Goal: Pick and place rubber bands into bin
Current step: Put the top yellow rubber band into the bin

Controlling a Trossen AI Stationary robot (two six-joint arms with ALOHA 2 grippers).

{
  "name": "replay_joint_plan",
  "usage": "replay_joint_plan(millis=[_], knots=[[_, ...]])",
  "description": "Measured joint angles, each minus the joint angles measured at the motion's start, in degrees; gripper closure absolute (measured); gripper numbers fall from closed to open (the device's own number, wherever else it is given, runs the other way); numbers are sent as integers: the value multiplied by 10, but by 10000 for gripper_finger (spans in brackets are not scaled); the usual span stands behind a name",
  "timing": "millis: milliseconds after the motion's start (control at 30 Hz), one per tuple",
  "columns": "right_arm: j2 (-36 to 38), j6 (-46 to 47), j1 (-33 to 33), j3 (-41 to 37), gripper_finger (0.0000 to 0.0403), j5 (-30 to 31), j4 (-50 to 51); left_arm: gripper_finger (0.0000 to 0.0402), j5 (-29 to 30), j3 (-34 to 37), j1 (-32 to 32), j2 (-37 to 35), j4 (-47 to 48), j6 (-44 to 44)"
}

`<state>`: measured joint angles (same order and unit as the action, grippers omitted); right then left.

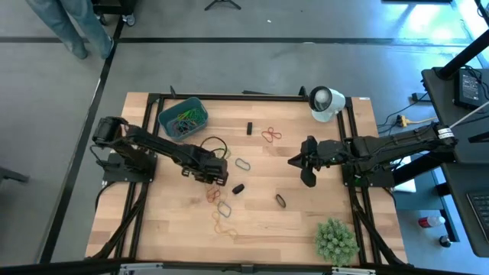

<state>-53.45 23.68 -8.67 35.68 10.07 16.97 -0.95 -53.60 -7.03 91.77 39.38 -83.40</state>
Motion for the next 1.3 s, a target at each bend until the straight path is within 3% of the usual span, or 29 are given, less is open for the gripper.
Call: replay_joint_plan(millis=[533,667,933,1300], knots=[[0,9,2,0,372,11,0,398,174,0,4,-239,64,49],[0,32,3,0,372,42,-2,398,182,0,37,-279,119,72],[-1,87,3,0,372,85,-4,398,159,0,185,-352,152,236],[-1,168,3,0,372,154,-5,398,60,0,485,-376,129,521]])
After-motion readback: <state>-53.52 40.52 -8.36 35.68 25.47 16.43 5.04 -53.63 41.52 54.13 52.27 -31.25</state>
